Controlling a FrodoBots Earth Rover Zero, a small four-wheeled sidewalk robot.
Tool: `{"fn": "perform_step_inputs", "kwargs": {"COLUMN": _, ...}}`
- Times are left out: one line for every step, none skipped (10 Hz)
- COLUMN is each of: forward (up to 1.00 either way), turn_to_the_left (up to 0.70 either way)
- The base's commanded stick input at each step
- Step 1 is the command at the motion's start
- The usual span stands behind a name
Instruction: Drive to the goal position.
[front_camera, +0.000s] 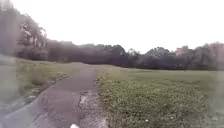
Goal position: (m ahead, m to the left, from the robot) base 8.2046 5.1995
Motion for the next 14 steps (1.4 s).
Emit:
{"fn": "perform_step_inputs", "kwargs": {"forward": 0.00, "turn_to_the_left": 1.00}}
{"fn": "perform_step_inputs", "kwargs": {"forward": 0.00, "turn_to_the_left": 1.00}}
{"fn": "perform_step_inputs", "kwargs": {"forward": 0.00, "turn_to_the_left": 1.00}}
{"fn": "perform_step_inputs", "kwargs": {"forward": 0.00, "turn_to_the_left": 1.00}}
{"fn": "perform_step_inputs", "kwargs": {"forward": 0.00, "turn_to_the_left": 1.00}}
{"fn": "perform_step_inputs", "kwargs": {"forward": 0.00, "turn_to_the_left": 1.00}}
{"fn": "perform_step_inputs", "kwargs": {"forward": 0.00, "turn_to_the_left": 1.00}}
{"fn": "perform_step_inputs", "kwargs": {"forward": 0.00, "turn_to_the_left": 1.00}}
{"fn": "perform_step_inputs", "kwargs": {"forward": 0.00, "turn_to_the_left": 1.00}}
{"fn": "perform_step_inputs", "kwargs": {"forward": 0.00, "turn_to_the_left": 1.00}}
{"fn": "perform_step_inputs", "kwargs": {"forward": 0.00, "turn_to_the_left": 1.00}}
{"fn": "perform_step_inputs", "kwargs": {"forward": 0.00, "turn_to_the_left": 1.00}}
{"fn": "perform_step_inputs", "kwargs": {"forward": 0.00, "turn_to_the_left": 1.00}}
{"fn": "perform_step_inputs", "kwargs": {"forward": 0.00, "turn_to_the_left": 1.00}}
